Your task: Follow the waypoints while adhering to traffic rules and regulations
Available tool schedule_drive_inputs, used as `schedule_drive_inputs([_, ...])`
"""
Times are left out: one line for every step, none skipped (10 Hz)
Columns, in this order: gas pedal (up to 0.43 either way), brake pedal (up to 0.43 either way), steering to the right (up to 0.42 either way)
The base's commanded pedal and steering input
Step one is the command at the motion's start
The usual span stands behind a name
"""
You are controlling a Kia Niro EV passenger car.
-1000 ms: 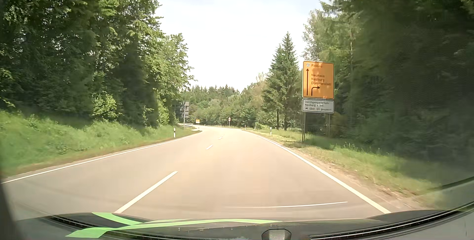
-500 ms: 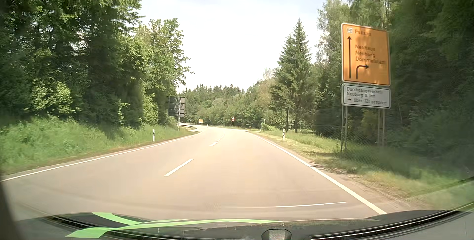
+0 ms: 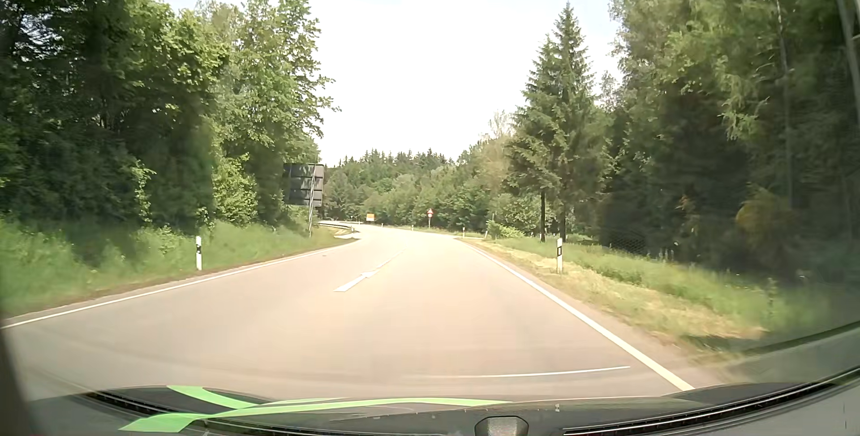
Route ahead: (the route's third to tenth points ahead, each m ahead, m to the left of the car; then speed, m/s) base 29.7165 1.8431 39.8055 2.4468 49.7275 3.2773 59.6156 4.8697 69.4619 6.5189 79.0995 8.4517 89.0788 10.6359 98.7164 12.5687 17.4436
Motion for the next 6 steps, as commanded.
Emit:
schedule_drive_inputs([0.150, 0.000, -0.012])
schedule_drive_inputs([0.150, 0.000, -0.012])
schedule_drive_inputs([0.150, 0.000, -0.012])
schedule_drive_inputs([0.150, 0.000, -0.012])
schedule_drive_inputs([0.150, 0.000, -0.013])
schedule_drive_inputs([0.150, 0.000, -0.013])
